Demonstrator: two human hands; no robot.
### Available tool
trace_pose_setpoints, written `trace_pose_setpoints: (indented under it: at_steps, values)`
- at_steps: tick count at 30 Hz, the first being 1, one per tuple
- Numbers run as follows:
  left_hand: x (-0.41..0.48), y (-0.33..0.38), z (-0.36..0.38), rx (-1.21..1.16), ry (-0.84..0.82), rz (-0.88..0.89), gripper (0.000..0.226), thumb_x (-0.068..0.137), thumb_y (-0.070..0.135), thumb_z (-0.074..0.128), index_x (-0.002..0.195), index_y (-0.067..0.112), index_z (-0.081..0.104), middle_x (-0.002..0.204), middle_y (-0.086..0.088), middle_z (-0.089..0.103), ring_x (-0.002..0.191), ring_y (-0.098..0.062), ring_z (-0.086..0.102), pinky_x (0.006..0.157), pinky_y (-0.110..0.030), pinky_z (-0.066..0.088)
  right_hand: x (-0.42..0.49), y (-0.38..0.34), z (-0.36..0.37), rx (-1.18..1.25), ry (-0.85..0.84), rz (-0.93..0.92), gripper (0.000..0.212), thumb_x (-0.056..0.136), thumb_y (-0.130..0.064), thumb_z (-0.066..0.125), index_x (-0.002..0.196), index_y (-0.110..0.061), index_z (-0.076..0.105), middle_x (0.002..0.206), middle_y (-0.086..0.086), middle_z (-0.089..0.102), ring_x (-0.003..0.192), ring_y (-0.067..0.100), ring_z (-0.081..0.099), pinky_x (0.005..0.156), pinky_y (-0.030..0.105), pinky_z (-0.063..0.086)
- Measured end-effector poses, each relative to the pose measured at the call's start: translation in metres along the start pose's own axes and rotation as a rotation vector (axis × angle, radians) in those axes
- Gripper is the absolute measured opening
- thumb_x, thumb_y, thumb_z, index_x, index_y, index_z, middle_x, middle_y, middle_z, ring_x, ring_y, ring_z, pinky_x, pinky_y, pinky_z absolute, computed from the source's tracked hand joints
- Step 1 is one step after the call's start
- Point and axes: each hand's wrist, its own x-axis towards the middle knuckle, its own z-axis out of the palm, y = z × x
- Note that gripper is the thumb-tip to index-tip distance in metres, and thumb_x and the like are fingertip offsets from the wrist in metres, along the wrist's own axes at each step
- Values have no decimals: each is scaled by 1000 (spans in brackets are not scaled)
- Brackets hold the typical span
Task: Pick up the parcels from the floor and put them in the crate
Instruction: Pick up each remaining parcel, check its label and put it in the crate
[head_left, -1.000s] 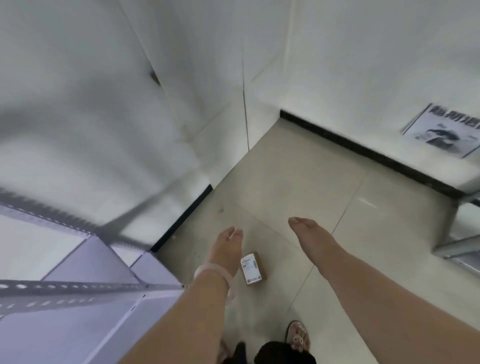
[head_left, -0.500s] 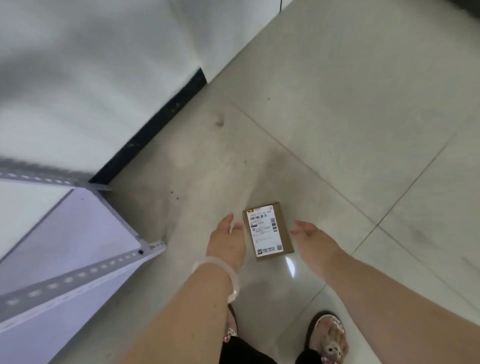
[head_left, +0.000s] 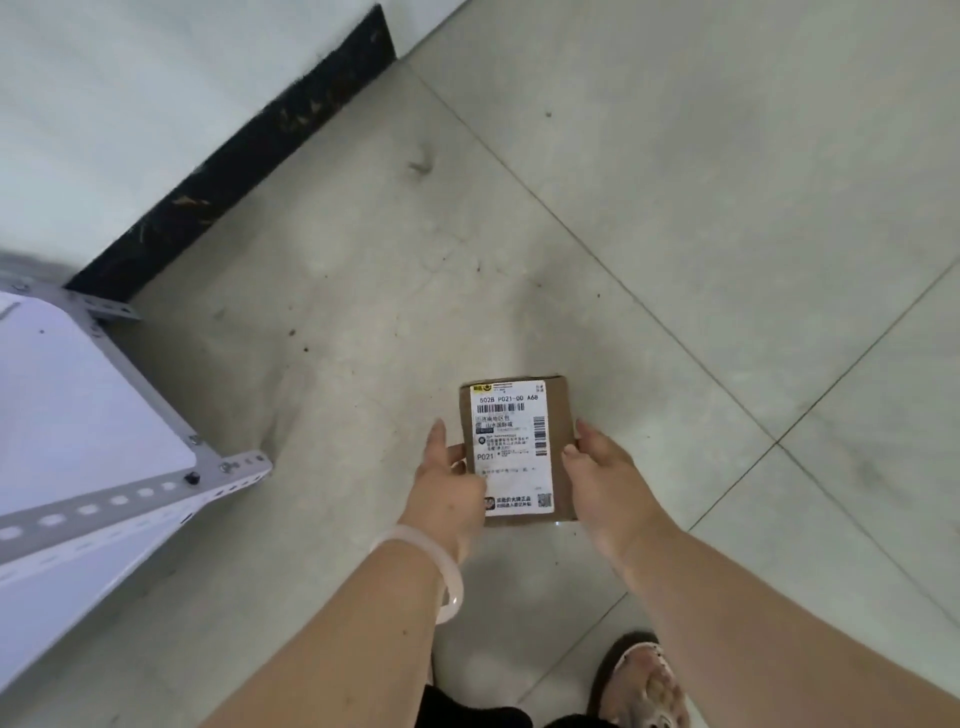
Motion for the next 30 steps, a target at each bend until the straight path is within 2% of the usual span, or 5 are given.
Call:
trace_pose_setpoints:
  at_steps: [6,9,14,20,30]
  values:
    - [-83,93,-21,-29,61,187,70,76,-3,40,134,36,46,132,-10,49,101,-23,64,77,-32,59,-90,-113,-37,20,-13,-182,37,85,-26,43,108,-34,70,116,8,66,95,15,70,83,33,58]
    - [-155,168,-30,-86,88,347,67,76,-3,43,132,33,48,132,-8,49,104,-23,63,78,-38,60,-155,-193,-70,34,17,-311,36,96,-16,43,83,-41,65,96,-15,62,78,-8,62,68,5,49]
    - [-325,282,-49,-196,65,606,52,84,-8,41,124,25,51,108,2,65,96,-19,66,80,-41,59,-294,-311,-127,-37,57,-601,36,98,-21,43,130,-32,56,124,-7,60,110,10,58,94,25,47]
    - [-555,350,-86,-322,111,850,49,88,-7,39,124,27,47,98,15,62,92,-10,63,76,-30,56,-486,-400,-178,36,39,-968,37,92,-32,42,124,-38,57,121,-14,62,112,8,59,98,38,49]
    - [-852,295,-153,-471,407,1149,41,89,1,41,93,40,53,101,11,67,89,-5,64,66,-20,52,-749,-417,-174,20,-222,-1510,34,99,-20,37,118,-36,61,108,-12,69,96,-1,65,70,10,52]
